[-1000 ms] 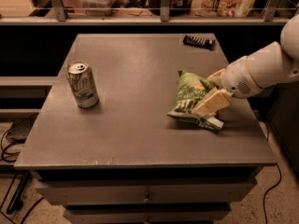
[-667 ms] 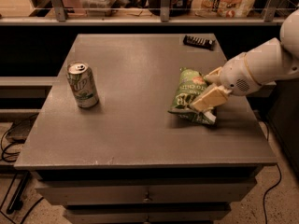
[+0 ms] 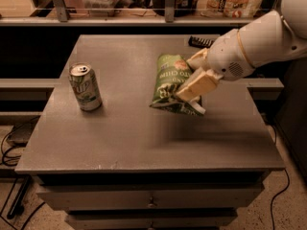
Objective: Move green jalapeno chip bag near 7up can
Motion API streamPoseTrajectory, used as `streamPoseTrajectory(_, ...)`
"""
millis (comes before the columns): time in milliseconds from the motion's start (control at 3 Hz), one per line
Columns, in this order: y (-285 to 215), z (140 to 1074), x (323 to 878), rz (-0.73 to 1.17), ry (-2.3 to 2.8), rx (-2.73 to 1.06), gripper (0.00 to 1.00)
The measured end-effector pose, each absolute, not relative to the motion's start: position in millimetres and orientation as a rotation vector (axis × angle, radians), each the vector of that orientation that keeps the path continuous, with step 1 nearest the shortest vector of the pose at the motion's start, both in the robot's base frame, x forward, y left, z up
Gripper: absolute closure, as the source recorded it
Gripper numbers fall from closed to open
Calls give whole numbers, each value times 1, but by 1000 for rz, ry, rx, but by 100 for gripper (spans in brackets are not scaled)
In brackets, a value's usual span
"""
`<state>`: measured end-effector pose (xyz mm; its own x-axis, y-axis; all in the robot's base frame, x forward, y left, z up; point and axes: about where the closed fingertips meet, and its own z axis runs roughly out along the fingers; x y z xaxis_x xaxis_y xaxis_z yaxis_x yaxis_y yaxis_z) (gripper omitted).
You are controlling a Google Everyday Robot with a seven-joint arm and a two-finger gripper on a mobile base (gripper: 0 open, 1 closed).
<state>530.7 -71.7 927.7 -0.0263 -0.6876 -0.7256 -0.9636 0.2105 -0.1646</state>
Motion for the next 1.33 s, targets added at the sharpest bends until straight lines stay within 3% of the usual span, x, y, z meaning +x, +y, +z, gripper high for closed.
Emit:
streamPoseTrajectory(667, -64, 930, 528, 516, 1761, -1552, 100)
streamPoseTrajectory(1333, -1, 913, 521, 609, 1681, -1603, 100)
